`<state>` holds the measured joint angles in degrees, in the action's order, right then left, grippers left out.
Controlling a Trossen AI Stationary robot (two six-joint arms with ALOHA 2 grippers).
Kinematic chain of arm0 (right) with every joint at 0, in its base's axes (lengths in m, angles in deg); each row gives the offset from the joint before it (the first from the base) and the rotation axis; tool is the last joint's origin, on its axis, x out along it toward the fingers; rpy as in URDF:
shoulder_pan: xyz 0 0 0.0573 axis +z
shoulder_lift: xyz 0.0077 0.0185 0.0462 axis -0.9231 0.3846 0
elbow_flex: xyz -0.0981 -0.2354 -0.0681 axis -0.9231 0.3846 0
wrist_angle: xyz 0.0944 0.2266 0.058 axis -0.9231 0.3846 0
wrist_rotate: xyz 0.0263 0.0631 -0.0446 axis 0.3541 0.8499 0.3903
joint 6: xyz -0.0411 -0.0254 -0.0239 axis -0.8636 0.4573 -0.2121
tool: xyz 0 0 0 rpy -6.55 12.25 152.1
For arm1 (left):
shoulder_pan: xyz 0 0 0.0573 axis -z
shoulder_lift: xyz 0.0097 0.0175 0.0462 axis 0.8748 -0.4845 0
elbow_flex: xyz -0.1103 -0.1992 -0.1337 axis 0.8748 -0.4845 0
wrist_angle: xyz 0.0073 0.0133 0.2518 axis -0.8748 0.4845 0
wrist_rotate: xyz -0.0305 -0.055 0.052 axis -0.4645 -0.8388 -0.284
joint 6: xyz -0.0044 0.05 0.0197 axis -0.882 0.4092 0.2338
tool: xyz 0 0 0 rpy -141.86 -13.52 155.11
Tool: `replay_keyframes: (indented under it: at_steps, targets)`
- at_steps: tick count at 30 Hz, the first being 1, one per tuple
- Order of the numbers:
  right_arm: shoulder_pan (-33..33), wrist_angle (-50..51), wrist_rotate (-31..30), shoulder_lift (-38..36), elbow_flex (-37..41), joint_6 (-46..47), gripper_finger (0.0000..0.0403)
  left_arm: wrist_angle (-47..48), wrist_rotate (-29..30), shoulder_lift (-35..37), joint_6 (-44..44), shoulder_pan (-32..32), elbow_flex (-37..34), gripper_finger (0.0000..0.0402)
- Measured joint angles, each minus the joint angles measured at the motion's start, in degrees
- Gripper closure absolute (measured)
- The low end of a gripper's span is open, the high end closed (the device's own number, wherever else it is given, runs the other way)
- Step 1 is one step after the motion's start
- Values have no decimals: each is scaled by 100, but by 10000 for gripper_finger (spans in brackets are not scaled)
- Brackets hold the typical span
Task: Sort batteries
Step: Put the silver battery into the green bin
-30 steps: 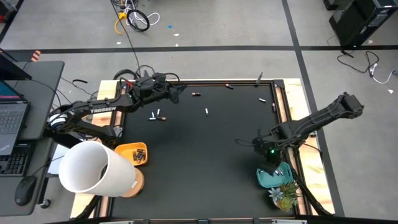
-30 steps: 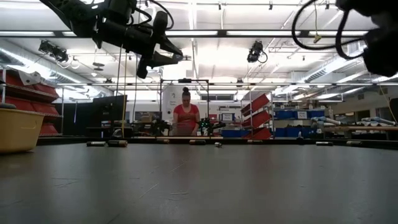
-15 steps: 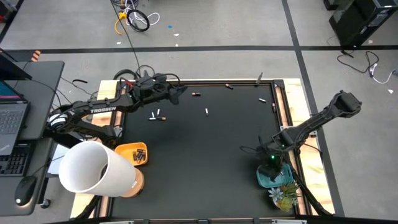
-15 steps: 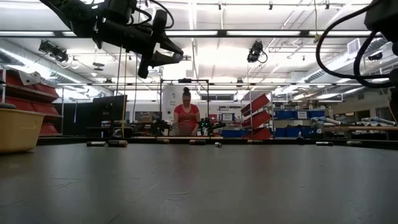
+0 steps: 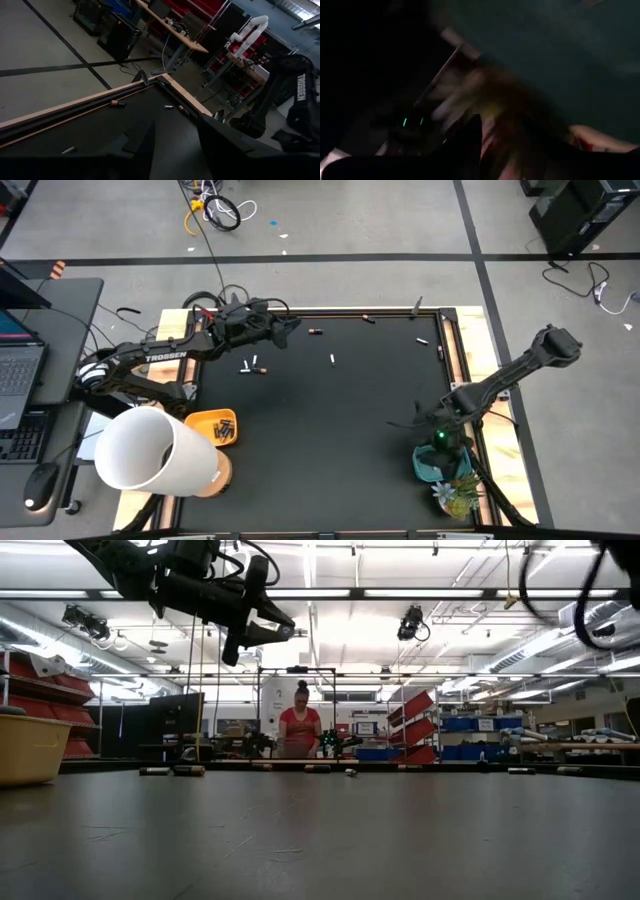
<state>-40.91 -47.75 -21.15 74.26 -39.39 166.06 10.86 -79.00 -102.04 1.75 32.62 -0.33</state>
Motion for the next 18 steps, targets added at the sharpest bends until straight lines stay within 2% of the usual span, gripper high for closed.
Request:
replay_keyframes:
  at_steps: [6, 12, 15, 18]
  targets:
    - [-590, 11, -149, -108, -690, -129, 302, -1, -1, 0, 9, 0, 0, 241]
    - [-1690, 444, -1122, -101, -767, -687, 303, -3, -26, 0, 9, 0, -2, 241]
    - [-2245, 654, -1385, -86, -767, -1156, 306, -4, -256, 0, -62, 0, -1, 241]
    - [-2750, 354, -1558, -85, -767, -1617, 312, 4, -635, 0, -210, 0, -2, 241]
